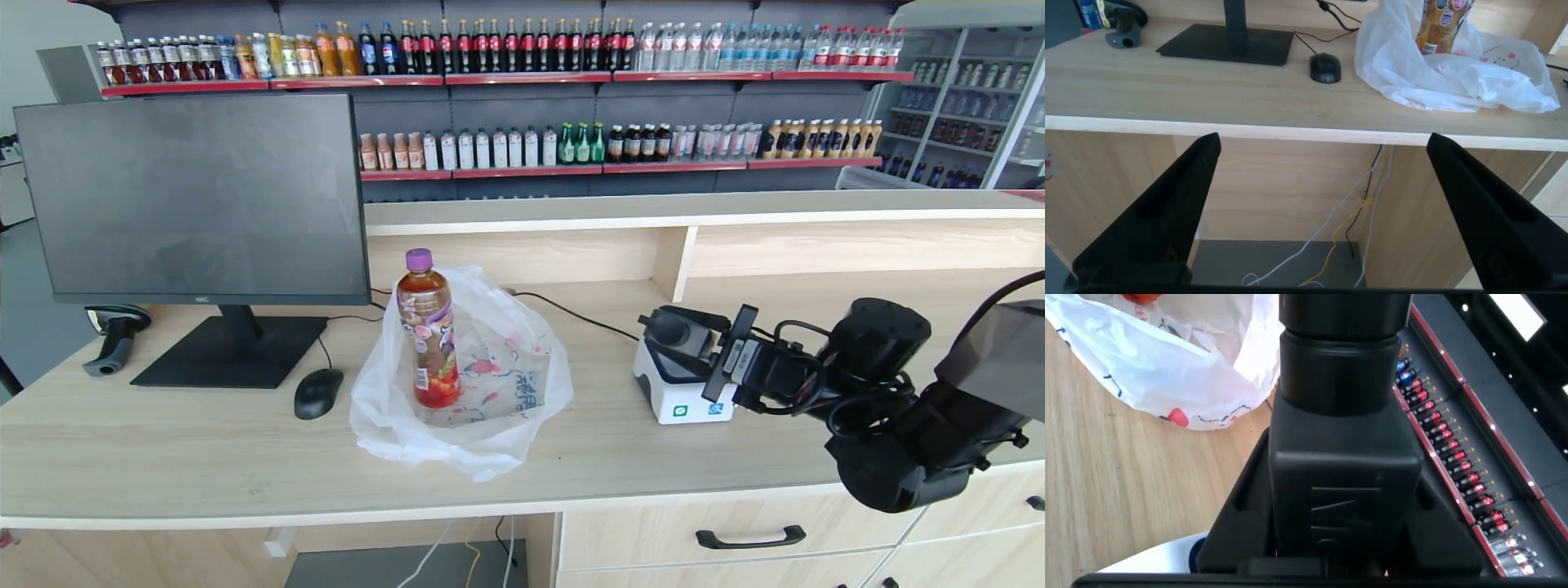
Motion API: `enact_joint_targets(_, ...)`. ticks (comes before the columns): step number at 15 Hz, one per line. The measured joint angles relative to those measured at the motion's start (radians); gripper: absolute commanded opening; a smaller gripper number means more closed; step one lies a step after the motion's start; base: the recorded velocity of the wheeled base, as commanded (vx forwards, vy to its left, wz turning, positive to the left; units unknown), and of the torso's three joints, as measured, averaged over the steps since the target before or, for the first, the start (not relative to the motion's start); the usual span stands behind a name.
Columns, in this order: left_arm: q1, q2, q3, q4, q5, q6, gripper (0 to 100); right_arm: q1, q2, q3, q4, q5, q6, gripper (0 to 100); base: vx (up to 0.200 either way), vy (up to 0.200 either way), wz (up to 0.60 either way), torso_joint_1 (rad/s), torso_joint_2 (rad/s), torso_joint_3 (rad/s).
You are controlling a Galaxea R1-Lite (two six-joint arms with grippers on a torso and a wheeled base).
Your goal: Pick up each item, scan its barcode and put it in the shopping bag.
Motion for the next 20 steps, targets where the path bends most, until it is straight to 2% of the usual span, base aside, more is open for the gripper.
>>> enact_joint_targets(8, 0.0, 0.0, 0.0, 0.0, 0.0, -0.001, 100, -0.019, 0.037, -0.056, 0.0, 0.02, 0.001, 0, 0.0, 0.0, 0.0, 0.0, 0.0, 0.0)
enact_joint_targets(20, 0.001, 0.0, 0.0, 0.0, 0.0, -0.001, 100, -0.021, 0.064, -0.067, 0.0, 0.023, 0.011, 0, 0.0, 0.0, 0.0, 0.0, 0.0, 0.0)
